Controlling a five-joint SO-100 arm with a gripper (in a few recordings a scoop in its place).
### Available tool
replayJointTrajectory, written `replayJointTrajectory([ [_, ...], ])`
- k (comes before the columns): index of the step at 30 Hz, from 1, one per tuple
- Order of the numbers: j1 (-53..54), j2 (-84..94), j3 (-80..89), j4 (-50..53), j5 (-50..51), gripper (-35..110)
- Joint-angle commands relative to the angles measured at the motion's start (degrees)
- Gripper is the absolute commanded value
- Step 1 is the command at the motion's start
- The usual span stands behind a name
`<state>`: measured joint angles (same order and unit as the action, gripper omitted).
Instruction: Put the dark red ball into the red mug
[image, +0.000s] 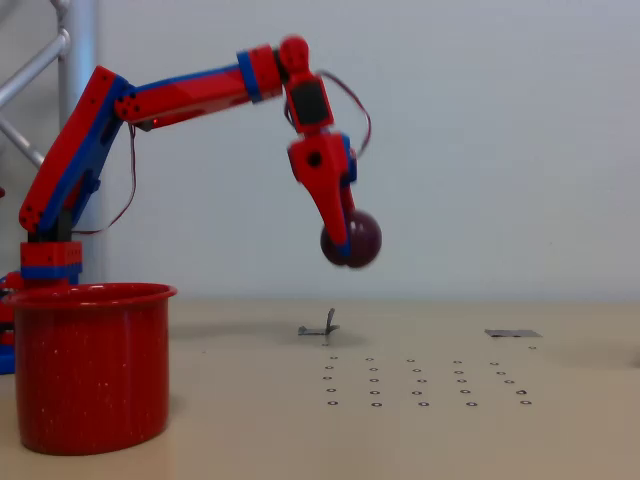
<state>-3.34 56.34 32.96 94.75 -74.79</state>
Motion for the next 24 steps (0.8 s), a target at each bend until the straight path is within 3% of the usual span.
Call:
replayJointTrajectory([
  [1,-0.09,12.83,-5.19,2.81,2.81,22],
  [6,3.16,18.90,-0.70,3.87,6.68,22],
  [24,20.57,55.11,41.31,-0.97,6.77,23],
])
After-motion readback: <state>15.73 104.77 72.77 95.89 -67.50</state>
